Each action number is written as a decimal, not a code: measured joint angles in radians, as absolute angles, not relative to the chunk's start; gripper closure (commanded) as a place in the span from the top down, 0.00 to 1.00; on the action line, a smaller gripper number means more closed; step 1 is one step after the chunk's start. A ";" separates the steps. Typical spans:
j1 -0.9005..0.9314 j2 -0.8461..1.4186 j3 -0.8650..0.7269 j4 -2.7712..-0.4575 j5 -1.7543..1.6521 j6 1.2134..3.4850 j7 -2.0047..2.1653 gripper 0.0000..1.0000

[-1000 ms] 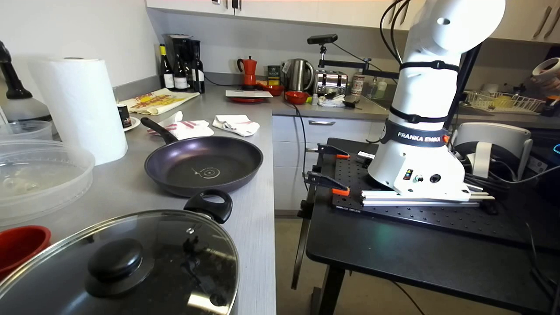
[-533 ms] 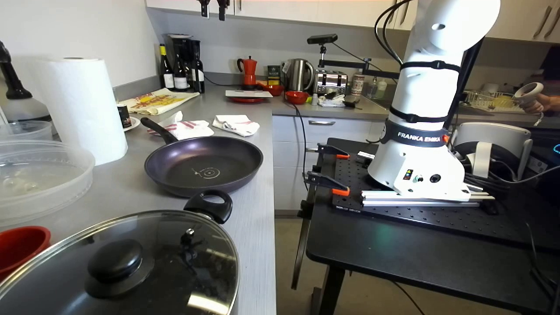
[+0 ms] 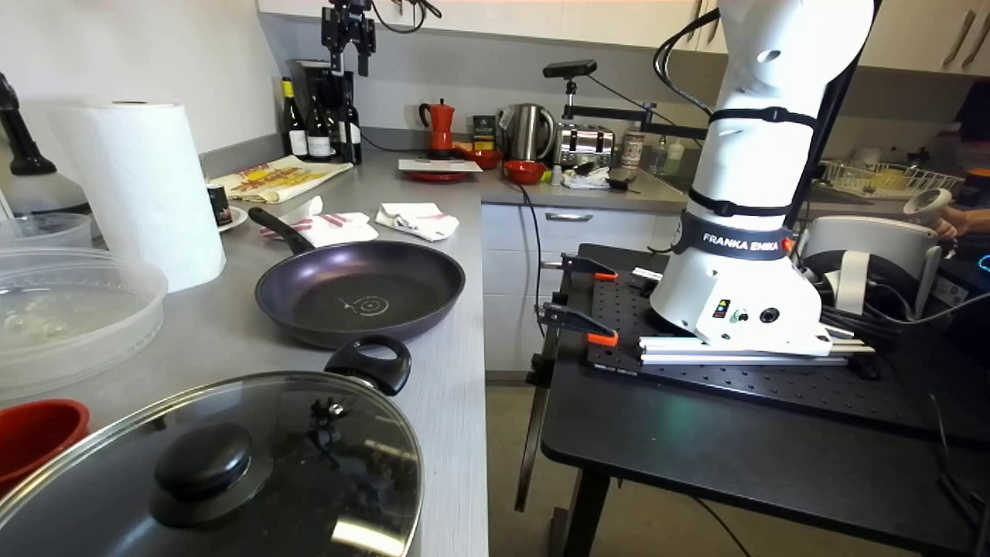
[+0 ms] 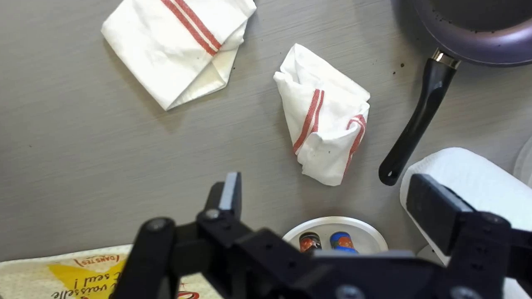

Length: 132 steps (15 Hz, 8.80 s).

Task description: Use the left towel to wipe the pan

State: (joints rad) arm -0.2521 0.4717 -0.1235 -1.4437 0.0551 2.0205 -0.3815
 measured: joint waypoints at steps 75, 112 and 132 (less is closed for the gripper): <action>-0.281 1.301 -0.008 -0.662 0.016 1.960 -0.391 0.03; -0.136 0.547 0.001 -1.444 -0.073 2.142 -0.342 0.03; -0.063 0.492 0.013 -1.866 -0.216 2.430 -0.381 0.03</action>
